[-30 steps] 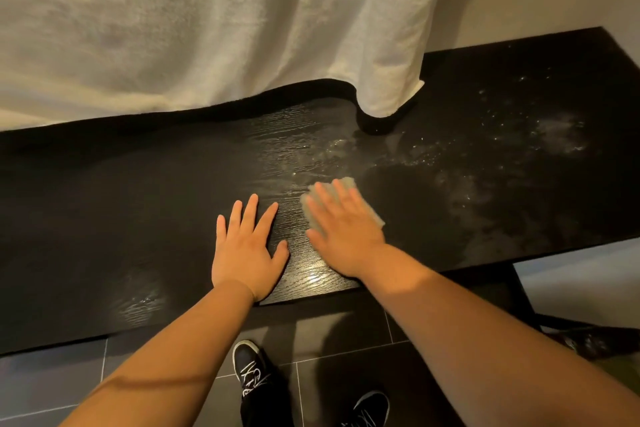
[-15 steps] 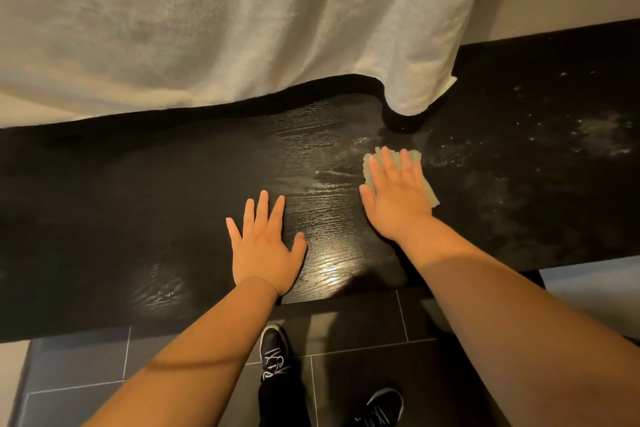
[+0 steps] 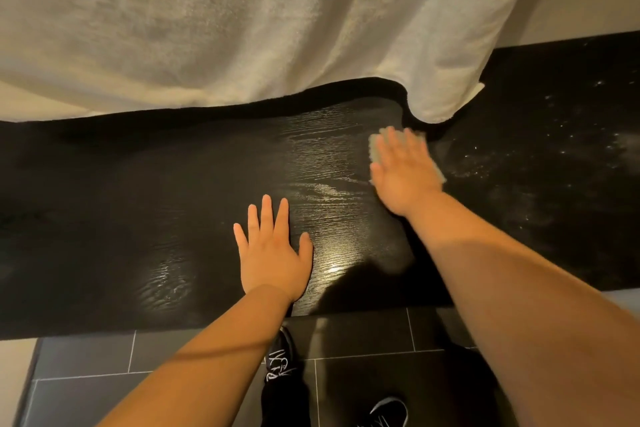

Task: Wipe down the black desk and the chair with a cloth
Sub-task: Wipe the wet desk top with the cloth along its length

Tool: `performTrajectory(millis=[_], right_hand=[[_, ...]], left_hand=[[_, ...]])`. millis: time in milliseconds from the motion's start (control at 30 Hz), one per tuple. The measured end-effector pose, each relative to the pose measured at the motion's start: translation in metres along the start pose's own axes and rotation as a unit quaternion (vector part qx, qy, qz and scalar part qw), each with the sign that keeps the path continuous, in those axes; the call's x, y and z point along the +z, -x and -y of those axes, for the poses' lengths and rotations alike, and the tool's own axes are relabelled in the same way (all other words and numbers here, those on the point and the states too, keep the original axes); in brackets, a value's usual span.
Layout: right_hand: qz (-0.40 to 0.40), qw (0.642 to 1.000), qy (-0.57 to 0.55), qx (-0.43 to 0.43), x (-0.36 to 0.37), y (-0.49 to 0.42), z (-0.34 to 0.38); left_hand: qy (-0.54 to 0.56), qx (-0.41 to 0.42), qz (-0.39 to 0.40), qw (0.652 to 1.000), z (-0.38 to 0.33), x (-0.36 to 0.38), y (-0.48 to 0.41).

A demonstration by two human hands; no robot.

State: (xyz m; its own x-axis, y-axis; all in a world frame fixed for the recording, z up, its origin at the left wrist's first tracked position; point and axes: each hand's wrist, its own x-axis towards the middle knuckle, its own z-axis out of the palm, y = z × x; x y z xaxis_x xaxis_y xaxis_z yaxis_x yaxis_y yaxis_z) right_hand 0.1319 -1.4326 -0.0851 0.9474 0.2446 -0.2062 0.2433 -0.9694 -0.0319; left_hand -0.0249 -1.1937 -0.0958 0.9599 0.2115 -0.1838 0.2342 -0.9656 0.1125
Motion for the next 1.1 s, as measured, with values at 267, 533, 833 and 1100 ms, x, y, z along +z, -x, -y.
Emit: performTrajectory(millis=[267,533,833,1100], right_hand=[[0.0,0.993,-0.04,-0.112,0.004,0.026,0.053],[0.0,1.0,-0.028,0.007,0.006,-0.006,-0.02],[0.0,0.999,-0.029,-0.012,0.018,0.073,0.033],[0.033,0.993,-0.013,-0.11,0.011,0.024,0.053]], left_hand=[[-0.005,0.0,0.014,1.0,-0.003,-0.002,-0.002],[-0.016,0.008,0.019,1.0,-0.002,-0.003,-0.001],[-0.023,0.011,0.037,0.999,-0.005,-0.01,-0.002],[0.034,0.08,-0.018,0.996,-0.009,-0.037,-0.108]])
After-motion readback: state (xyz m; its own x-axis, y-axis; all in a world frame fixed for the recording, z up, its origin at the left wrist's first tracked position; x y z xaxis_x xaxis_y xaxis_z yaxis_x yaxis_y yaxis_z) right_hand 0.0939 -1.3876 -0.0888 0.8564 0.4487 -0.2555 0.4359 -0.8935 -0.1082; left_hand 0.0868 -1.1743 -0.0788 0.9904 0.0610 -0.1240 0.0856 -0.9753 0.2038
